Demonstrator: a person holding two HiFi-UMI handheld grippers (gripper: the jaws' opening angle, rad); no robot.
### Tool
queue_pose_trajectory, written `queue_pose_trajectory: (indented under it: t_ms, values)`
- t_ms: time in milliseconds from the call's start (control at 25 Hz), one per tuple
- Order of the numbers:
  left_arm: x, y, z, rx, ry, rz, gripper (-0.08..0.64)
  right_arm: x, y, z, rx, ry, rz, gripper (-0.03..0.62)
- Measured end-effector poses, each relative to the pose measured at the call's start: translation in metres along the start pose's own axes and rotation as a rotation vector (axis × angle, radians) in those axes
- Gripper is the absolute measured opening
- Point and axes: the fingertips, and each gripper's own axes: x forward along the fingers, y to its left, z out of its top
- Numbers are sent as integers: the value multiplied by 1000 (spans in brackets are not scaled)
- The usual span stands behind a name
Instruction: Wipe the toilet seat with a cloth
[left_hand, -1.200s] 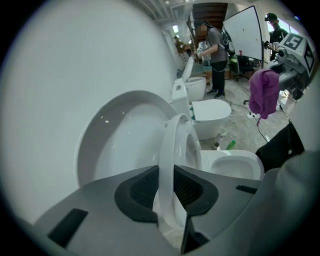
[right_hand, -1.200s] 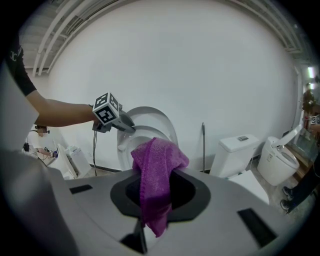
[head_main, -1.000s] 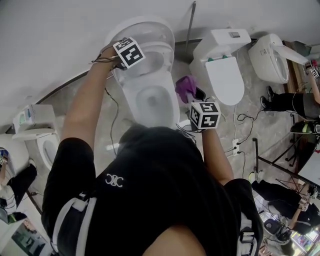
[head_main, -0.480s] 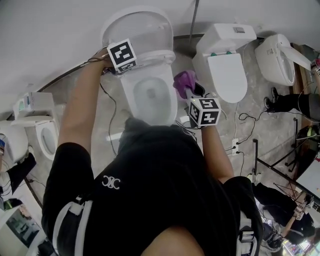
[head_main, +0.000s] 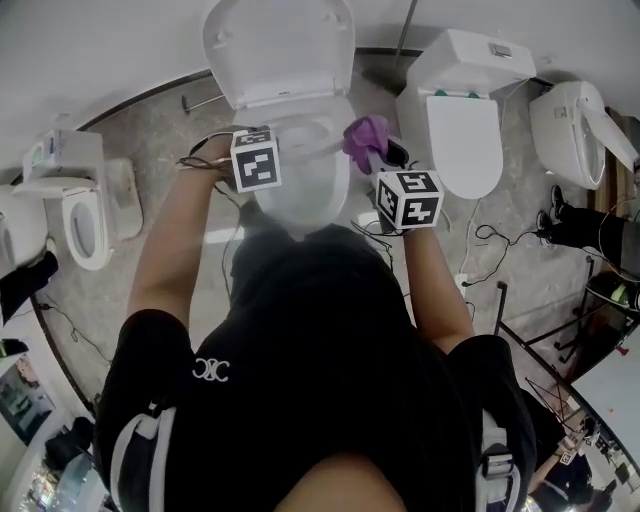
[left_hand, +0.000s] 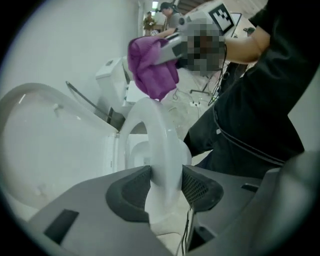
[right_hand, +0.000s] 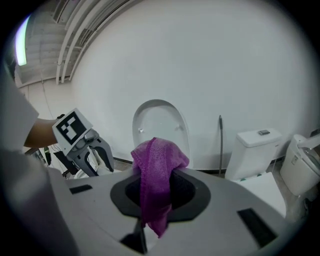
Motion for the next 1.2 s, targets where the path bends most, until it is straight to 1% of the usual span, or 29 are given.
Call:
queue_pose_trajectory:
  t_ms: [80,160,240,400,560,680,800,920,1040,1120,1200]
  values:
    - [14,-10,-6,11,62,42,173,3,1,-6,2,11,18,63]
    - [27,-23,-7,33,86,30,183,5,2,-12,6,22,29,63]
    - [39,-37,-8,52,92,-12,193,9,4,-18,10,45,35,63]
    - [62,-63,-11,57,101,-107,206,21,5,-42,8,118,47,63]
    - [93,-85,-15,29,73,-201,206,35,8,-70,24,188,51,63]
    - [122,-103,-18,21,49,-252,209,41,12,-86,52,225,58,63]
    - [159,-117,-22,-15,28,-300,207,46,11,-99,63,258,67,63]
    - [200,-129,-28,-10,52,-294,207,48,7,-112,54,291,72,63]
    - [242,-140,-37,12,96,-245,207,52,0,-131,71,328,73,63]
    - [268,-145,-42,-8,110,-218,207,56,-3,-145,72,359,76,63]
    - [291,-144,-46,-62,104,-210,201,64,-7,-158,58,385,84,63]
